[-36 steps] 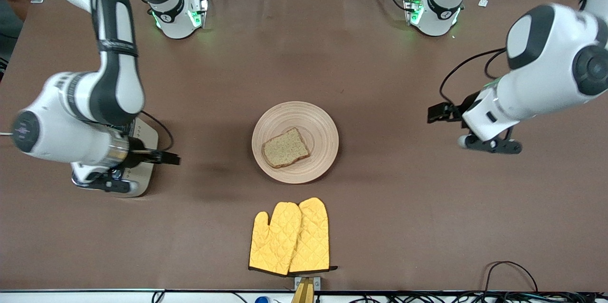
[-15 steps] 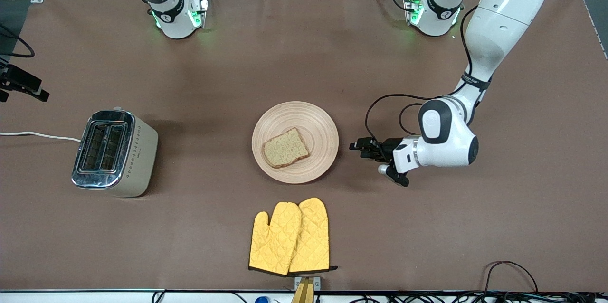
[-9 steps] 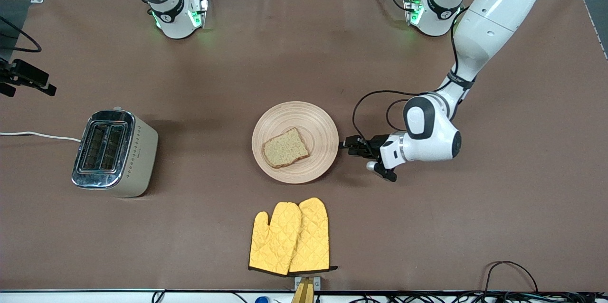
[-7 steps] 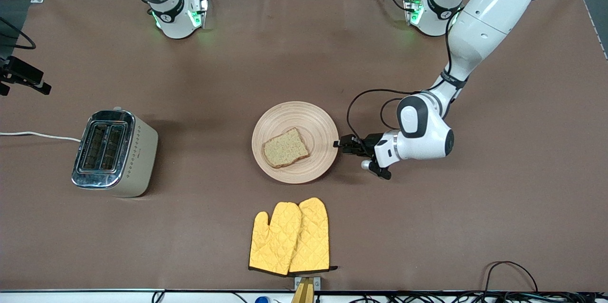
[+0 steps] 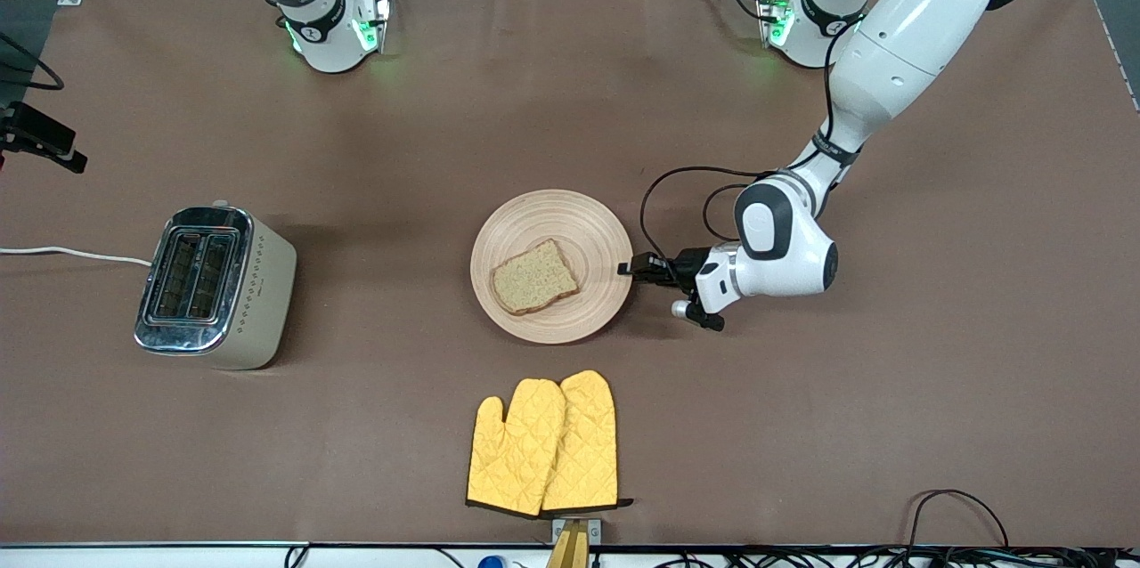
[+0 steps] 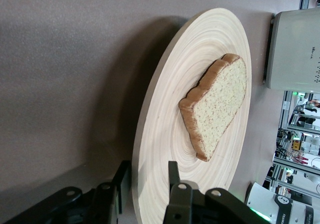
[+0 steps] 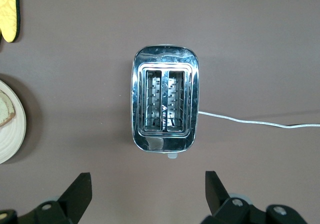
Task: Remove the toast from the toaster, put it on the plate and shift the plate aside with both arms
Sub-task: 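Grasp the rim of the wooden plate with the left gripper, then slide the plate with toast across the table toward the left arm's side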
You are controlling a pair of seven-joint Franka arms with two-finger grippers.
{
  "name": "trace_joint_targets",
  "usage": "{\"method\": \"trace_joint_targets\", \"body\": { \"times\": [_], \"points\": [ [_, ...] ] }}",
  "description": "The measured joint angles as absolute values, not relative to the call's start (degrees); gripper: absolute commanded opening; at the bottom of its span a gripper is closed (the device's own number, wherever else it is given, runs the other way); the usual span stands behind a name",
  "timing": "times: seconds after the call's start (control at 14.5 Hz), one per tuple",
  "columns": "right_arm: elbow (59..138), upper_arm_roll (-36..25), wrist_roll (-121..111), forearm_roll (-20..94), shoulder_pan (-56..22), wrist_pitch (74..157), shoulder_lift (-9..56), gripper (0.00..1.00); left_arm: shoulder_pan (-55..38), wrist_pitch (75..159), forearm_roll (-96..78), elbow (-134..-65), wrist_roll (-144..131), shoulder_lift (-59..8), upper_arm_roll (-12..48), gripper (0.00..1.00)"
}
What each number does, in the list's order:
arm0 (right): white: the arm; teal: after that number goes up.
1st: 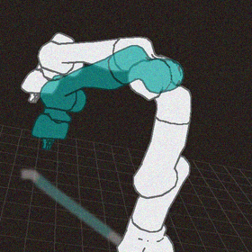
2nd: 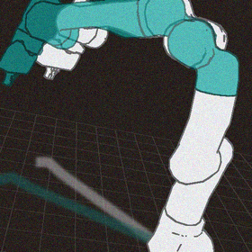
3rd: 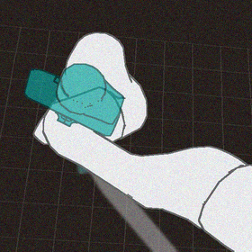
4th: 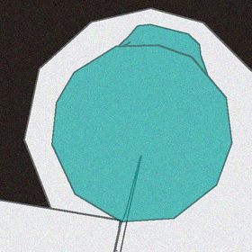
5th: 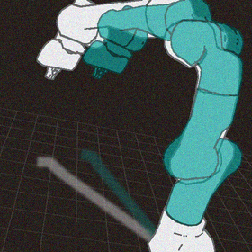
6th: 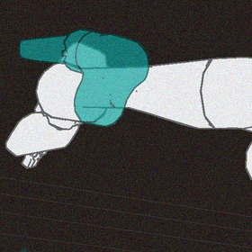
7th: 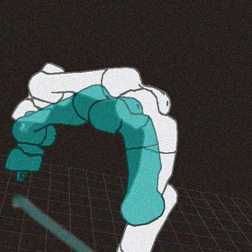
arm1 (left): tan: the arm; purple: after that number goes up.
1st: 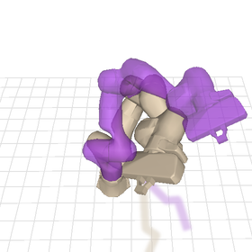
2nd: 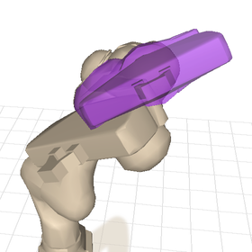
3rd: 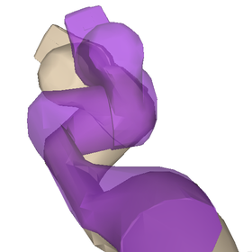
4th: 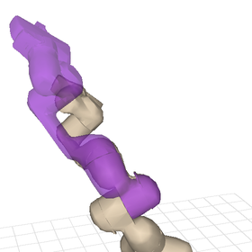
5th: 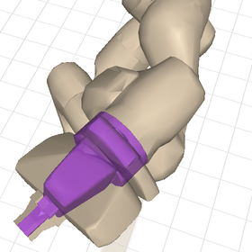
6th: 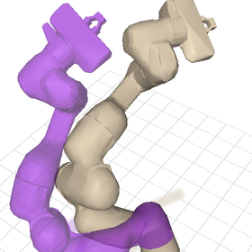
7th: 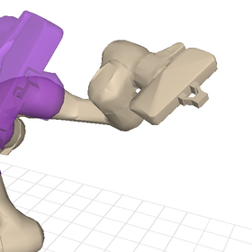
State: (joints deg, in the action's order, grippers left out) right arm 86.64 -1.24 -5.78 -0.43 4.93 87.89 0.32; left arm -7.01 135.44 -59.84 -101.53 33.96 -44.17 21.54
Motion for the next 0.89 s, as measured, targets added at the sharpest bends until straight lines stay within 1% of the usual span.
{"method": "trace_joint_targets", "body": {
  "times": [0.21,0.34,0.41,0.76,0.89],
  "points": [
    [86.67,-1.15,-3.75,-0.43,4.52,87.81,0.32,1.0,-7.22,135.46,-63.03,-101.54,36.28,-45.17,21.54,0.13],
    [86.75,-1.13,-3.05,-0.43,4.42,87.81,0.32,1.0,-7.45,135.5,-63.97,-101.55,36.96,-45.52,21.54,0.05],
    [86.77,-1.13,-2.87,-0.43,4.32,87.8,0.32,1.0,-7.49,135.36,-64.22,-101.54,37.17,-45.54,21.58,0.02],
    [86.79,-1.95,-2.72,-0.43,3.5,87.78,0.32,1.0,-7.02,135.13,-64.82,-100.85,37.81,-44.83,21.77,0.0],
    [86.8,-2.28,-2.72,-0.43,3.44,87.78,0.32,1.0,-6.14,135.9,-64.8,-100.4,37.81,-43.59,21.61,0.0]
  ]
}}
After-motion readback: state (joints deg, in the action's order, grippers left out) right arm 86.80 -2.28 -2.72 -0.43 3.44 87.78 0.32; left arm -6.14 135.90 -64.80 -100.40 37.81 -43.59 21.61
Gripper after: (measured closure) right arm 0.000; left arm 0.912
